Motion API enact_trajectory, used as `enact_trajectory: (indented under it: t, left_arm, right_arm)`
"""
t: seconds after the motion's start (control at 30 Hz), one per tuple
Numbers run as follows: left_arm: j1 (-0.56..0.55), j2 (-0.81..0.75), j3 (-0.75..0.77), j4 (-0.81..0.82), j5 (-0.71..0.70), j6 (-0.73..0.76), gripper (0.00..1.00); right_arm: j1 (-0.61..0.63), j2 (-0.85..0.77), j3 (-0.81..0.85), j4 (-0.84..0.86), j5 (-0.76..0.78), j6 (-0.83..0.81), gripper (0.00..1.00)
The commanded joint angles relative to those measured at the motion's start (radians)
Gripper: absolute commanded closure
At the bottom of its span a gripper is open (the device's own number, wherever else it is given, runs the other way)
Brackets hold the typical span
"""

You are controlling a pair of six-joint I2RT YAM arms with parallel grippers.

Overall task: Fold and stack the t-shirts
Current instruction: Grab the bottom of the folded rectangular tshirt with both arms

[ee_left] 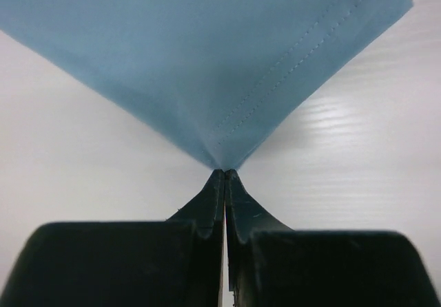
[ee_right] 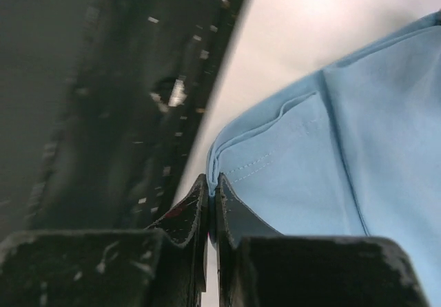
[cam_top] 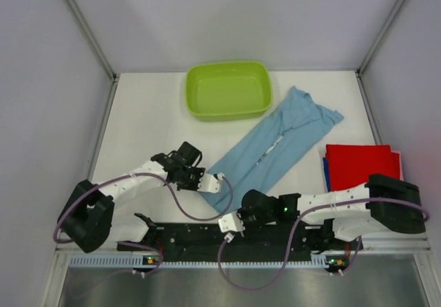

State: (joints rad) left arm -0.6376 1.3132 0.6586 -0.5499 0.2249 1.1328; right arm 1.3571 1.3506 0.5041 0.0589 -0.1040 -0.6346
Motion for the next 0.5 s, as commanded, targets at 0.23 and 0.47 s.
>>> enact_trajectory:
  t: [0.23,0.47]
  left_arm:
    - [-0.014,-0.128,0.355,-0.423,0.178,-0.212,1.0]
    - [-0.023,0.075,0.611,-0.243,0.193,-0.379,1.0]
  right_arm:
    - [-0.088,-0.439,0.051,-0.214,-0.318,0.413,1.0]
    - [-0.546,-0.659,0.025,-0.321,-0.26,0.552,1.0]
